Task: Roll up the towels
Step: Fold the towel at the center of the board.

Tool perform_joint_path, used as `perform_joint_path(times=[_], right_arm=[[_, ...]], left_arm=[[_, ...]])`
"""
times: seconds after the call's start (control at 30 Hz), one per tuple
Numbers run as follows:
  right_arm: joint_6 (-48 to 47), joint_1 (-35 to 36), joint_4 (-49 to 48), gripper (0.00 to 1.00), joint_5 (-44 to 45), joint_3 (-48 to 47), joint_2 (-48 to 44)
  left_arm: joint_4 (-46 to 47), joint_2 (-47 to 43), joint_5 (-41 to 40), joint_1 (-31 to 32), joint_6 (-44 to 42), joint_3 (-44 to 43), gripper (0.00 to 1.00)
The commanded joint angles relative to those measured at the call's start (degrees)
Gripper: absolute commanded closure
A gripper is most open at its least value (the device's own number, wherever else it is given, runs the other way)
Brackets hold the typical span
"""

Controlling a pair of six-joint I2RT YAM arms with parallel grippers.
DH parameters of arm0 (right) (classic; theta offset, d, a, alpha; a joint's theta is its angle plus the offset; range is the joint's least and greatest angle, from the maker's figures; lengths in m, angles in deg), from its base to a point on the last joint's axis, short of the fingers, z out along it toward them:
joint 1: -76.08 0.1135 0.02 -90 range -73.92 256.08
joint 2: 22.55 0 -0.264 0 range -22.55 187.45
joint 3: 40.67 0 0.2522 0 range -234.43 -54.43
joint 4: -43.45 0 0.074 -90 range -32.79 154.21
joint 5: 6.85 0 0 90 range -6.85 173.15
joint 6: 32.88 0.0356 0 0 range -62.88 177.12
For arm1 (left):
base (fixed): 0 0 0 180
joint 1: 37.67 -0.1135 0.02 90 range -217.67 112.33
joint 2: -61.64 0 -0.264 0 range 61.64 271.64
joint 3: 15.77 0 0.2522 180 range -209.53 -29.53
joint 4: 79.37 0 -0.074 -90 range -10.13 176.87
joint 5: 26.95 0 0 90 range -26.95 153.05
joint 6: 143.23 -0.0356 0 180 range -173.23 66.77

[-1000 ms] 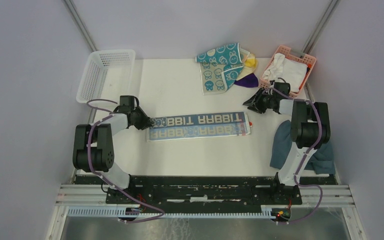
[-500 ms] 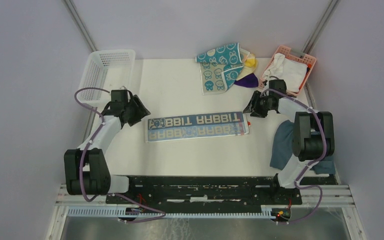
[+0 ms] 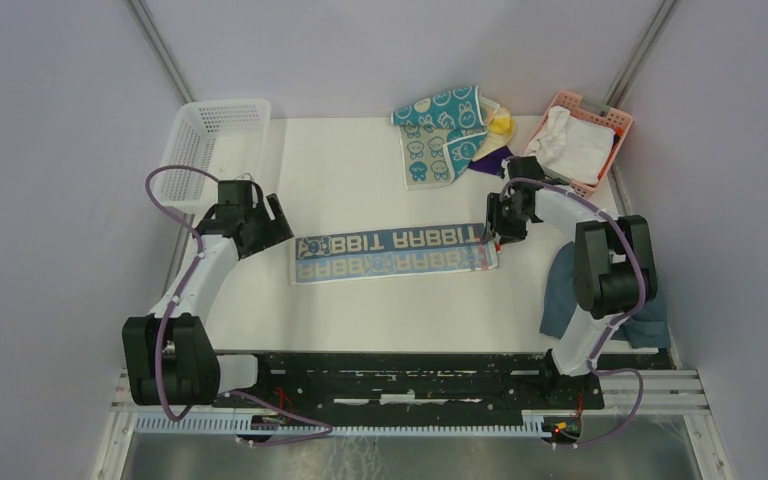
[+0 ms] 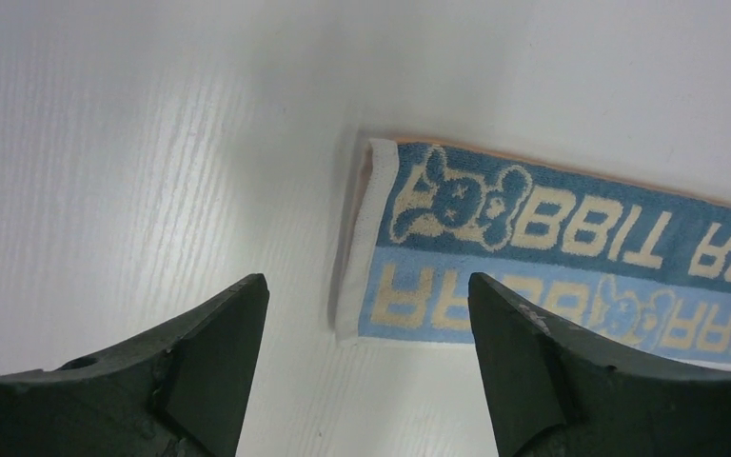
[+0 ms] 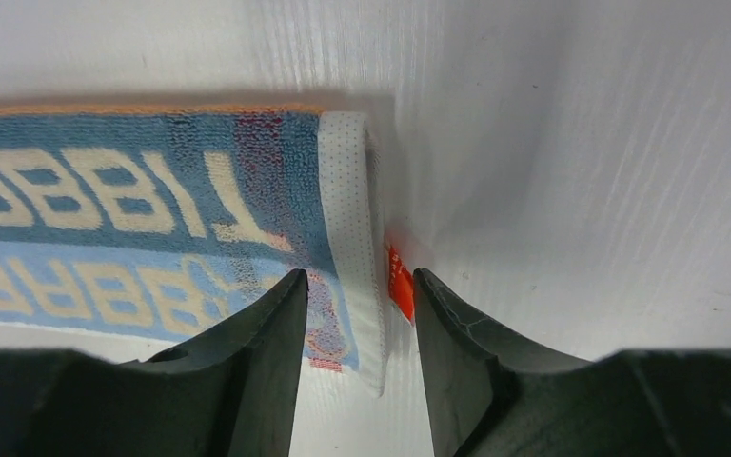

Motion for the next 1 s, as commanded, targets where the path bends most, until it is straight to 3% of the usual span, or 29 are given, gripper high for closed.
perform_joint_path(times=[0.0,0.27,0.4,0.53,0.67,0.97], right_arm=[[-2.6,1.8,4.2,0.48,2.2,-3.2,3.0],[-3.2,3.2,8.8,0.51,3.7,-4.6,7.3],[-3.1,3.7,10.8,0.59,5.8,-4.9,9.8],[-3.6,3.8,12.3,0.74,8.6,-5.5,11.1],[-5.4,3.7,15.2,0.98,13.2,-8.1,11.8],[-3.8,-0.1,19.0,1.0,33.0,-13.4,7.6]], left_arm=[[-0.6,-3.7,-3.9,0.1,-4.0,-2.7,0.15],[2.1,-6.1,-6.3,0.0,-4.2,0.0,0.14],[2.8,-6.4,-5.0,0.1,-3.7,0.7,0.12],[2.7,-6.7,-5.5,0.1,-3.7,0.8,0.11],[3.3,-6.8,-3.6,0.1,-3.2,1.6,0.02],[5.9,-5.7,9.0,0.4,3.7,5.0,0.01]])
